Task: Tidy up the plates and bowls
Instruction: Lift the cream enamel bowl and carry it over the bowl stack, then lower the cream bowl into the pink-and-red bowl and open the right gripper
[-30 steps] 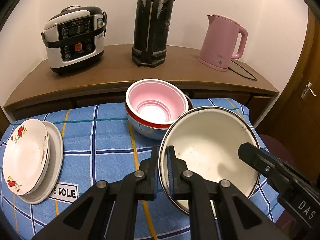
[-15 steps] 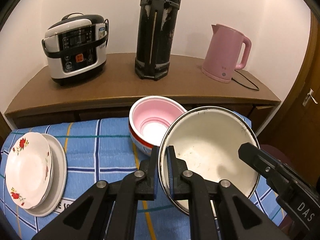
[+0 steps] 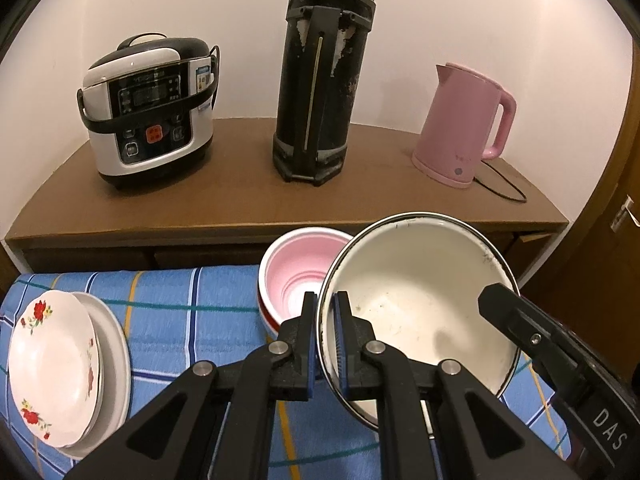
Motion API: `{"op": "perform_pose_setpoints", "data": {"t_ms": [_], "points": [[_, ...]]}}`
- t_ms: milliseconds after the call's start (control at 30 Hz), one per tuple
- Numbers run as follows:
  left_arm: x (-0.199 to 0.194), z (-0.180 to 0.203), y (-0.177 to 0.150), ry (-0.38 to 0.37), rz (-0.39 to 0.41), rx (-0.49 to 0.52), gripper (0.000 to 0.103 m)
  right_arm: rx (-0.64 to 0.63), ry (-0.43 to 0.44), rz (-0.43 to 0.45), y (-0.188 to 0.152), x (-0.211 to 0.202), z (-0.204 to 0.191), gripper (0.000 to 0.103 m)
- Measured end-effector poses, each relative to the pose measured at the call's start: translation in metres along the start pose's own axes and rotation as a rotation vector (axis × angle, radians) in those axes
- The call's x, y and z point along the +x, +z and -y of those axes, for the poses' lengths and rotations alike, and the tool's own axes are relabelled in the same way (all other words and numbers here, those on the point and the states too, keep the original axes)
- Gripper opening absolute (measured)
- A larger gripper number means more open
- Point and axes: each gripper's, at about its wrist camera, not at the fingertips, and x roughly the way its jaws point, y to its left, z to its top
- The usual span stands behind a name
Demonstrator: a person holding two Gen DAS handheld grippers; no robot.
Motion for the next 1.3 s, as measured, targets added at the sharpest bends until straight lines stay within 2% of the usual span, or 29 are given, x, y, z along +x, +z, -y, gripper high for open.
{"op": "perform_pose_setpoints", "data": {"t_ms": [600,867,1300], "points": [[0.042,-0.014,0.021,0.040,-0.035,-0.044,0.009,0.006,0.020,-0.010,0.021,0.042,0.006,0.017],[0.067,-0.014,0.020,0.088,-0.077,-0.034,0.009,0.053,0.027,-0.045,0.020,0.066,0.020,0.017],[0.086,-0.013,0.023,0.195,-0.081,0.007,0.010,0.077,0.047,-0.088,0.013,0.098,0.031,0.017]]}}
